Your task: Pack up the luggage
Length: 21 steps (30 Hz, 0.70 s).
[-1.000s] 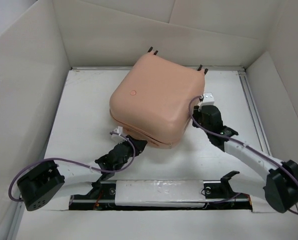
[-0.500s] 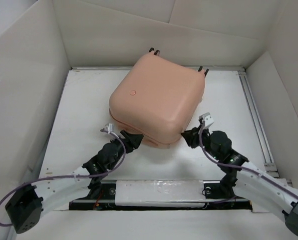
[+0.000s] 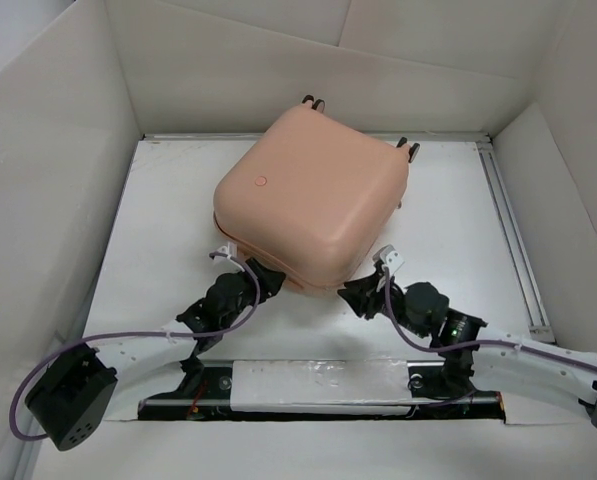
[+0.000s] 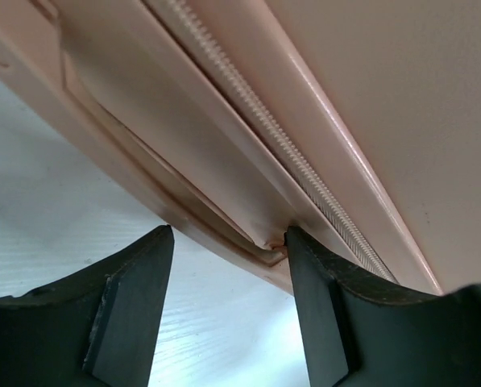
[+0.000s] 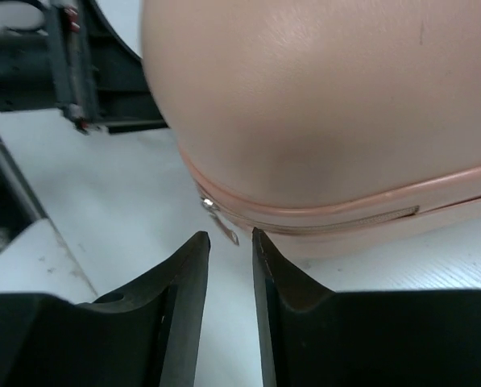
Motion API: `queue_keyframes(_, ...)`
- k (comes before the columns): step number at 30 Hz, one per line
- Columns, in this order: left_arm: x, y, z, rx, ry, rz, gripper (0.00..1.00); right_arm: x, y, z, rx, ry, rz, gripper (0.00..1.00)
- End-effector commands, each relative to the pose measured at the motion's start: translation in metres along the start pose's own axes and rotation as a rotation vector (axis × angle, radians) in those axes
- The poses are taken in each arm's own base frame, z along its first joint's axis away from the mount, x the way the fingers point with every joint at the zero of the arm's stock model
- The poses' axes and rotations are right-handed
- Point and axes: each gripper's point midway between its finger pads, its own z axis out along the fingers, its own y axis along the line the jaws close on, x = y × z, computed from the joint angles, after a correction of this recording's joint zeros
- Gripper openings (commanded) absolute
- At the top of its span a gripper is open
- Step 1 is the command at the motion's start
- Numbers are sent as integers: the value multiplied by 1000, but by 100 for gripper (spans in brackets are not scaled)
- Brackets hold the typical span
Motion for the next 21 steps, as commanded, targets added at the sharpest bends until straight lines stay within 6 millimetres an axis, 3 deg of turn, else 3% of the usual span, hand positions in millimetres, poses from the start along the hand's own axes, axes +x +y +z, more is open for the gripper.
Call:
queue_keyframes(1, -17, -25, 5, 57, -42, -1, 53, -25, 5, -6, 0, -100, 45, 35)
queue_keyframes(5, -21, -31, 12, 60, -55, -5, 46, -11, 16, 1, -40, -68, 68, 49)
queue_keyframes(10, -21, -28, 20, 42, -65, -3, 30, 12, 23, 25, -9, -13, 68, 52)
queue_keyframes(12, -20, -29, 23, 45, -67, -4, 20, 12, 21, 31, 47, -11, 66, 52)
queue_keyframes(13, -20, -29, 25, 40, -64, -2, 3, 6, 22, 35, 72, -27, 83, 52)
queue_keyframes(14, -18, -31, 25, 48, -52, -2, 0, 16, 18, 36, 114, -3, 89, 52)
queue_keyframes(15, -16, -34, 26, 61, -46, -12, 0, 13, 22, 37, 127, -15, 101, 52)
queue_keyframes(21, -7, -39, 26, 110, -10, -26, 0, 11, -13, 30, 333, -100, 179, 54)
